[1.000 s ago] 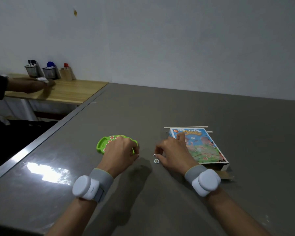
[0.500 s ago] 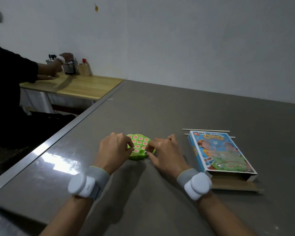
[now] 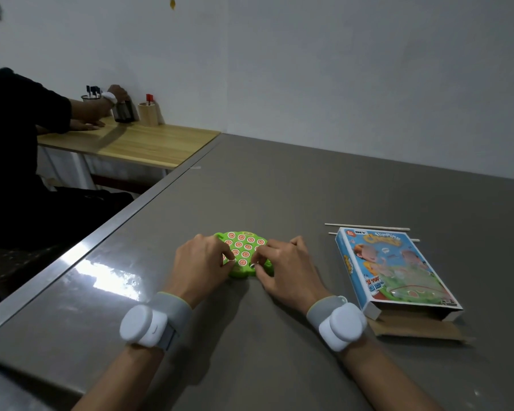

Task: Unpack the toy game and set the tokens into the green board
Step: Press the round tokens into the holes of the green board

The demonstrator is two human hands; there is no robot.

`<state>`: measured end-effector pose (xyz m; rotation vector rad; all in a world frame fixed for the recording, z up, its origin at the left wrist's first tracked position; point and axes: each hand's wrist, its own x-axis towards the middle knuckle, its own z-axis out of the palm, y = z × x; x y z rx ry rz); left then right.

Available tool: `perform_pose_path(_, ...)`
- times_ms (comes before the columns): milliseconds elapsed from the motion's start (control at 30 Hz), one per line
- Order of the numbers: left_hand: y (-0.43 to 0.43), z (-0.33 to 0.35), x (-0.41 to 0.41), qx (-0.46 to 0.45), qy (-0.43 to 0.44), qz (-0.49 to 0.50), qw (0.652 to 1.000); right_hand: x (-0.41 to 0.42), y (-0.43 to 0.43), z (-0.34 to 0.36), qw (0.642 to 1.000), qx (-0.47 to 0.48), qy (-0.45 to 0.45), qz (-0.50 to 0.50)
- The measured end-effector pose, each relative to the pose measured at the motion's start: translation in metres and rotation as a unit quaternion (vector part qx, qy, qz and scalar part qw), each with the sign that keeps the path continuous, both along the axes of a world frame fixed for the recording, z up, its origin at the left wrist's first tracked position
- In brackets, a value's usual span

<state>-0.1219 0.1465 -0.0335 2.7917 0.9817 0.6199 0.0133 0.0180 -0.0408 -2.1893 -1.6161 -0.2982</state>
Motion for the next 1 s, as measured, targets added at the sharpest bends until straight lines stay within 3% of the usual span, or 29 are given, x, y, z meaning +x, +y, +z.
perform_pose_path(600, -0.017, 0.005, -0.007, -0.001, -0.021, -0.007, 1.0, 0.006, -0.028, 0.014, 1.0, -0.002, 0.012, -0.026)
perform_pose_path(1000, -0.083, 0.006, 0.047, 0.009, 0.022, -0.133, 0.991, 0.045, -0.115, 0.031, 0.99, -0.069, -0.055, -0.114)
